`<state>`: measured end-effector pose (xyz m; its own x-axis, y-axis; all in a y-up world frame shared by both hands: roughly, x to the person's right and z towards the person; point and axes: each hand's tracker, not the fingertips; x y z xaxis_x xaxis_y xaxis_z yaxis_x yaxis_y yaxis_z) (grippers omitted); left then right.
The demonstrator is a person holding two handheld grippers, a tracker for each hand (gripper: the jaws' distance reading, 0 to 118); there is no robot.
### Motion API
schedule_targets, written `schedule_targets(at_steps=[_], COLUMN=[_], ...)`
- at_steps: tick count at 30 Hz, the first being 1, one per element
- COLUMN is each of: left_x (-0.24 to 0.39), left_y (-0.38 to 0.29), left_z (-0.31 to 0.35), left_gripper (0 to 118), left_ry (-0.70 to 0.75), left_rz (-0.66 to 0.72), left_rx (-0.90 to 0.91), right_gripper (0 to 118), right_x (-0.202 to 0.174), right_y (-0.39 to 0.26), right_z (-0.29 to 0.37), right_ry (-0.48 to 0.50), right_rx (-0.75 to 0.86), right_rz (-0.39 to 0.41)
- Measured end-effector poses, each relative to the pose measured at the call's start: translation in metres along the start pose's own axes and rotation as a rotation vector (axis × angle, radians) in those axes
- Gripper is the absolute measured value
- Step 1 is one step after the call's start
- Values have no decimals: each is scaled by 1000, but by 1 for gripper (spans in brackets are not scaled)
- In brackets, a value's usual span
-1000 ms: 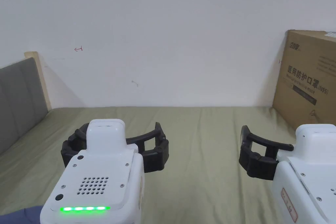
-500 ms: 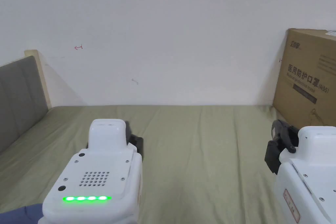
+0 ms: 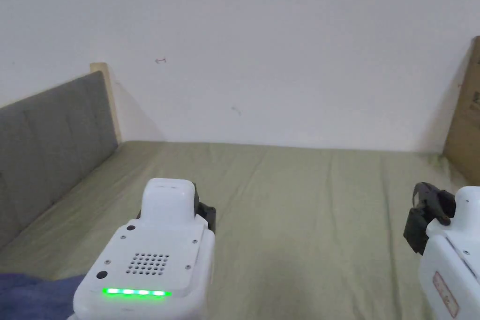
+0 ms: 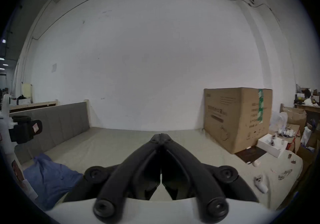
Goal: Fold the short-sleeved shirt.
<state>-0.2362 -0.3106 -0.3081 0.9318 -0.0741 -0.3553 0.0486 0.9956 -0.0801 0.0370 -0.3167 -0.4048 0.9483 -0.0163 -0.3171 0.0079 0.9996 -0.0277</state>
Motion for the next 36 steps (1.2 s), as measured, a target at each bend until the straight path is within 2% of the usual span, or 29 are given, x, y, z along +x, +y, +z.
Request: schedule_targets(at_steps=[4,8,10,14,17,20,22,25,26,27,28,29,30,31,36], left_x=[-81,-139,-158,-175,-185,-212,-240,-286,-297,-304,-309,-311,-312,-312,-294], left_y=[-5,-11,-13,-20,-29,-51,-78,-133,-150,-165,-178,-188,-198,-209,-245], left_z=[29,66,76,80,73,39,8,-39,-51,-61,-69,-77,-84,-92,-122], left_gripper=[0,0,0,0,0,0,0,1,1,6,25,64,92,106,105], left_ry=[216,365,401,425,373,312,222,87,89,114,147,174,183,165,127], left_rz=[-3,-5,26,31,15,27,135,466,542,570,560,523,502,487,472], left_rx=[-17,-20,-33,-67,-137,-369,-563,-827,-891,-944,-974,-996,-1016,-1034,-1088], right_gripper=[0,0,0,0,0,0,0,0,0,0,0,0,0,0,0], right_x=[-82,-161,-188,-210,-210,-202,-194,-182,-178,-174,-170,-166,-163,-160,-147], right_y=[-1,-1,-1,-2,-4,-9,-15,-27,-31,-36,-39,-42,-45,-49,-61], right_z=[-13,-11,-10,-8,-12,-18,-22,-27,-29,-32,-35,-37,-39,-42,-52], right_ry=[229,469,546,564,564,565,565,534,521,513,511,509,506,498,462], right_rx=[-25,-39,-47,-42,-58,-107,-139,-188,-211,-235,-257,-275,-291,-307,-359], right_rz=[-4,51,73,88,125,168,188,210,211,209,205,203,204,208,229])
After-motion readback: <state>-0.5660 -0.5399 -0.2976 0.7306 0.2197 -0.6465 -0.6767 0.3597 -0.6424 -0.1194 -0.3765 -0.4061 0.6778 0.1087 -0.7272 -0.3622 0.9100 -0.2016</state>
